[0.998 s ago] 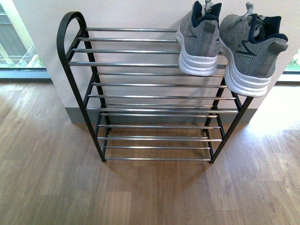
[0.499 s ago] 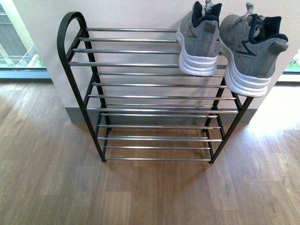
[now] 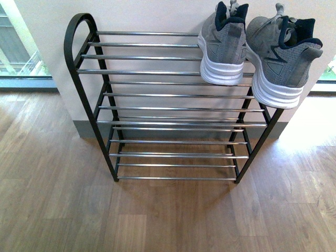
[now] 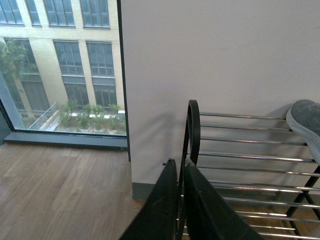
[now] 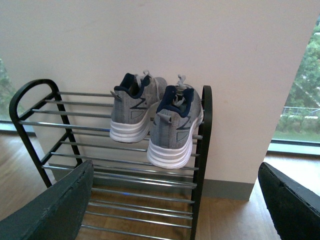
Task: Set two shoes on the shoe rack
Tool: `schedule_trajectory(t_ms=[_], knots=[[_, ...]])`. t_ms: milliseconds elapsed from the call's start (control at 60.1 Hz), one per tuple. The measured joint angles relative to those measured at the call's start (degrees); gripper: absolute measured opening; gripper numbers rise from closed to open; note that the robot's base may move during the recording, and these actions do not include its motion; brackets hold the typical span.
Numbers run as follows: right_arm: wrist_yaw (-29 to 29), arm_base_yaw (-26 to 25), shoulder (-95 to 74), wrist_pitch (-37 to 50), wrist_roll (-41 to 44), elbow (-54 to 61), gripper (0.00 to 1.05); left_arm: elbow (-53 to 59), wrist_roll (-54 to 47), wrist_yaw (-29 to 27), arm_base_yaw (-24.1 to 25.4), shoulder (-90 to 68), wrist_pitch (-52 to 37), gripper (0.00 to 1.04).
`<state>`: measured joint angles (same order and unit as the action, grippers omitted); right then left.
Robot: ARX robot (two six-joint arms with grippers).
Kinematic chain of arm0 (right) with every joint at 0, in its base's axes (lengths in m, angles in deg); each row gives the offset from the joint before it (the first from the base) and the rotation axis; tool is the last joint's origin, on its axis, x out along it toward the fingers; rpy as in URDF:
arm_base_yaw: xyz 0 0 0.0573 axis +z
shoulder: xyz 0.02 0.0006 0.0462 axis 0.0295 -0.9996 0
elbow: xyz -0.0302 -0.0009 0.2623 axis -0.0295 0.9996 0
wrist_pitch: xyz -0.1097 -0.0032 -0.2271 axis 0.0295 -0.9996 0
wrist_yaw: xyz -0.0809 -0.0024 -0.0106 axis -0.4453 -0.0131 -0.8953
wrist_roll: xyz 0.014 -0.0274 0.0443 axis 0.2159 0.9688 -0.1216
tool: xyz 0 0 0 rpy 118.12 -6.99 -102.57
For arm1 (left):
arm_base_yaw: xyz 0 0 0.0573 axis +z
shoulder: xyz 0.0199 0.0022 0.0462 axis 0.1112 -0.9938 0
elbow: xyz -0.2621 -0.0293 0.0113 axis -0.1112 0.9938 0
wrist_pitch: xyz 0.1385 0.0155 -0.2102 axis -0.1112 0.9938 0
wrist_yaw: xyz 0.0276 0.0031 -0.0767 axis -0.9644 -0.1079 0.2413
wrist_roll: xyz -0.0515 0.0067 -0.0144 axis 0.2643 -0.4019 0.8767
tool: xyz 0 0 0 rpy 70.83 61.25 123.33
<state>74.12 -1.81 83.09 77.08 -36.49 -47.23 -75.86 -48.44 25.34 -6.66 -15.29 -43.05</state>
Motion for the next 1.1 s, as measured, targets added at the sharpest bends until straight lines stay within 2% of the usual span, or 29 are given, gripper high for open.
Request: schedule_trajectory(t_ms=[17, 433, 516, 566, 1098], knots=[[0.0, 0.0, 0.0, 0.0, 0.0, 0.0, 0.95, 0.3, 0.1, 0.0, 0.0, 0.3, 0.0, 0.01], [0.0, 0.0, 0.0, 0.0, 0.0, 0.0, 0.95, 4.6, -0.2, 0.0, 0.1, 6.5, 1.4, 0.01], [0.0, 0.0, 0.0, 0.0, 0.0, 0.0, 0.95, 5.0, -0.2, 0.0, 0.1, 12.1, 8.4, 0.01], [0.0, 0.0, 0.0, 0.0, 0.0, 0.0, 0.95, 5.4, -0.2, 0.1, 0.1, 14.2, 9.3, 0.01], [0.0, 0.0, 0.1, 0.0, 0.0, 0.0, 0.95, 7.2, -0.2, 0.0, 0.1, 16.9, 9.4, 0.01]])
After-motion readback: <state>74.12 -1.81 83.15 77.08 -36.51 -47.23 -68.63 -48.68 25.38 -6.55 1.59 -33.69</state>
